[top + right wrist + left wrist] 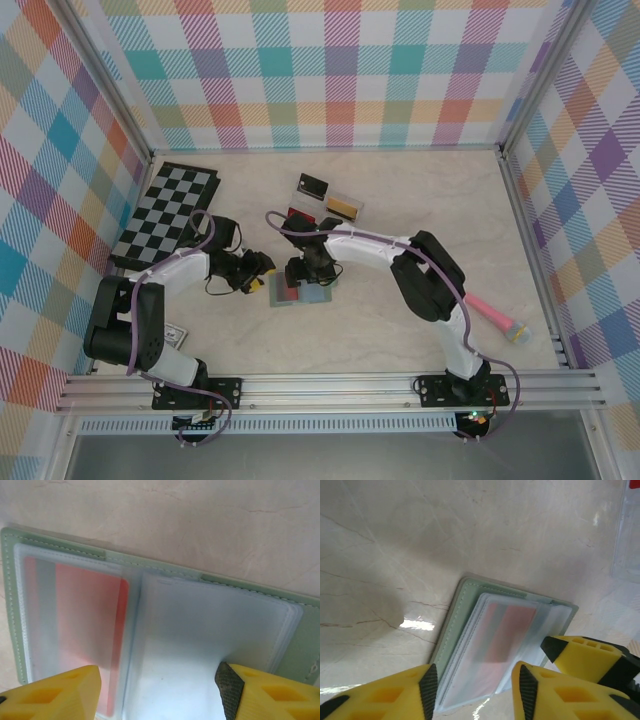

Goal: Take the credit cards out of the card holder

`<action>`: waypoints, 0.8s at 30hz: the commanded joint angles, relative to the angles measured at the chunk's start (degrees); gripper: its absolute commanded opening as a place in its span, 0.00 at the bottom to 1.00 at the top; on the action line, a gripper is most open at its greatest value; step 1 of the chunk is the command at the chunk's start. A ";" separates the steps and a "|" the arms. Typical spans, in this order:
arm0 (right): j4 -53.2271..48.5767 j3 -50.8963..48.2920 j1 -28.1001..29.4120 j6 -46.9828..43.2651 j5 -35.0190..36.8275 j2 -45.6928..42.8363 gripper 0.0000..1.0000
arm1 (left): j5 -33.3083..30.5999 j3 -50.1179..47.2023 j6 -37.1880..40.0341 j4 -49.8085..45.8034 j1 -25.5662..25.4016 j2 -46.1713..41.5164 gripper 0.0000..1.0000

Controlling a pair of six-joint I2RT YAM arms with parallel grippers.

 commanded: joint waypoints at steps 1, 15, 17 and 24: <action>-3.83 1.22 0.49 -0.94 2.41 1.79 0.65 | 2.73 -0.76 0.07 1.55 0.74 -0.63 0.44; -8.72 3.42 0.72 -0.50 7.86 6.61 0.63 | 5.86 -1.23 -0.05 3.63 0.74 1.45 0.34; -9.11 3.42 0.72 -0.32 8.28 7.09 0.62 | 6.07 -1.39 0.05 3.76 0.67 1.67 0.33; -9.56 3.24 0.72 0.12 8.44 8.35 0.58 | 7.30 -1.47 0.56 4.00 0.57 2.56 0.33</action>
